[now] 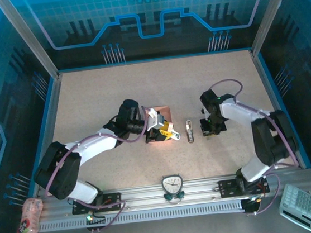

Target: Load the staples into the stapler

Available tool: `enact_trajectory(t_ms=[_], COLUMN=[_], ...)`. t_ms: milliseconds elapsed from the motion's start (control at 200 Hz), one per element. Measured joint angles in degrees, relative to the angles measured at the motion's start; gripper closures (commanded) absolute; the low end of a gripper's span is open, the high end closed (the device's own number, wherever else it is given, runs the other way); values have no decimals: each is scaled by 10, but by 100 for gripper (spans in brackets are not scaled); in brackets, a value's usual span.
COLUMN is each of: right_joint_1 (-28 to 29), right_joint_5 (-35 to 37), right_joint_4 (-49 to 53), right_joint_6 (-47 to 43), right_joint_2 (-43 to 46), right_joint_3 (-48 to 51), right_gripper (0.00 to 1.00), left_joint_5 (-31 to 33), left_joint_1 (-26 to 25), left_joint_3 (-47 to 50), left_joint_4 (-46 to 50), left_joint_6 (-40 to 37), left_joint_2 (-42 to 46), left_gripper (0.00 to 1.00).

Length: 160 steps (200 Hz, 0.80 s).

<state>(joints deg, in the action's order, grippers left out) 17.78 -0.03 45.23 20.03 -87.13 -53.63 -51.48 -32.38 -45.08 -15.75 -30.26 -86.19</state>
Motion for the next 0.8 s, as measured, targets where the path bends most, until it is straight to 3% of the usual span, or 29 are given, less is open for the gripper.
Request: enact_trajectory(t_ms=[270,545,800], right_joint_1=[21,30,38], right_joint_5=[-61,-201,-316], right_joint_4=[-145,-318,-424], right_joint_6=[-85,-208,-277], right_joint_2=[144,293,333], right_joint_3=[56,147,192], right_gripper=[82,83,84], left_joint_5=[2,2,0], left_joint_1=[20,34,34], left_joint_3=[9,13,13], left_joint_4=[-65,-89,-89], left_joint_6=[42,51,45], left_joint_2=[0,0,5], left_gripper=[71,71,71])
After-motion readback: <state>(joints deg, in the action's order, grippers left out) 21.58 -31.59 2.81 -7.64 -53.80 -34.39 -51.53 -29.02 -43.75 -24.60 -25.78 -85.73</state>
